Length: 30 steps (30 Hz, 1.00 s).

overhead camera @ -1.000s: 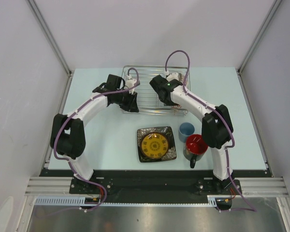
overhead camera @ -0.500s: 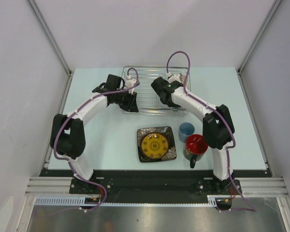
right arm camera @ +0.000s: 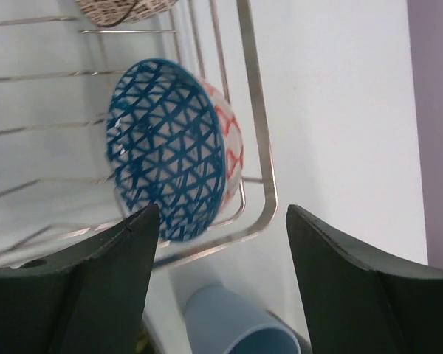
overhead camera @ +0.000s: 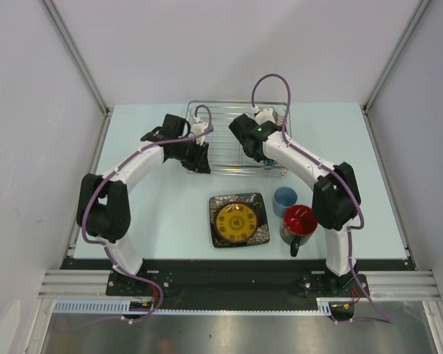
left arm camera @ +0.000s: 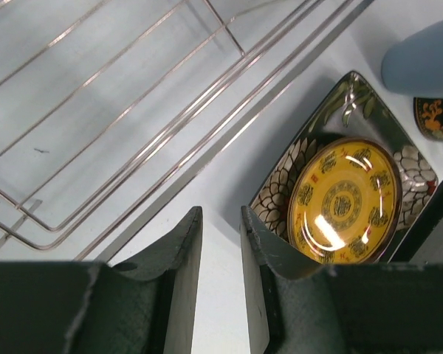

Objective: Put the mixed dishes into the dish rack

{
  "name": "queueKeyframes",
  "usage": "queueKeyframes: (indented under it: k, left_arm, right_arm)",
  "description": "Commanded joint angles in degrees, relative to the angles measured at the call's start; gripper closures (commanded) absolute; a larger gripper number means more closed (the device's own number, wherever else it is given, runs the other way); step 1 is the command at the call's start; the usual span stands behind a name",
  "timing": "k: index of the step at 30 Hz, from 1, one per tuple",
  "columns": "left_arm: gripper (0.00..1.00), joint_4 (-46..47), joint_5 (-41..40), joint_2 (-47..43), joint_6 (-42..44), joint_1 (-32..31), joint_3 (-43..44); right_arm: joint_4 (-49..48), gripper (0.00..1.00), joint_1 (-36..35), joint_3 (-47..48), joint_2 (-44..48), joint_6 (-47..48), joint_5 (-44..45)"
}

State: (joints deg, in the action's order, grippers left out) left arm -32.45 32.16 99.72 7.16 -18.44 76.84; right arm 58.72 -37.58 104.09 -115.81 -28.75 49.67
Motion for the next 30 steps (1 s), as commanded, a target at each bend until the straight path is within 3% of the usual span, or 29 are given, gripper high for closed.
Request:
queueKeyframes:
  k: [1, 9, 13, 18, 30]
  left_arm:
    - [0.69, -4.5, 0.8, -3.2, 5.8, 1.1, 2.9]
    - [0.69, -16.8, 0.1, -13.0, 19.5, 2.2, 2.6]
    - [0.69, -20.5, 0.8, -19.9, 22.6, -0.1, -1.4]
    - [0.69, -17.4, -3.5, -24.3, 21.7, -8.3, -8.4]
    - [0.7, -7.5, -5.9, -21.1, 22.6, -14.6, -17.3]
  right_arm:
    - [-1.3, 0.24, -4.0, 0.7, 12.0, 1.4, -3.7]
    - [-14.2, 0.2, -7.1, -23.2, 32.9, 6.6, -42.1]
    - [-19.9, 0.23, -8.3, -35.2, 37.6, 7.0, -51.1]
    - [-25.1, 0.31, -8.9, -41.5, 39.0, 7.3, -55.0]
    - [-31.6, 0.3, -9.6, -49.3, 34.0, 8.2, -55.7]
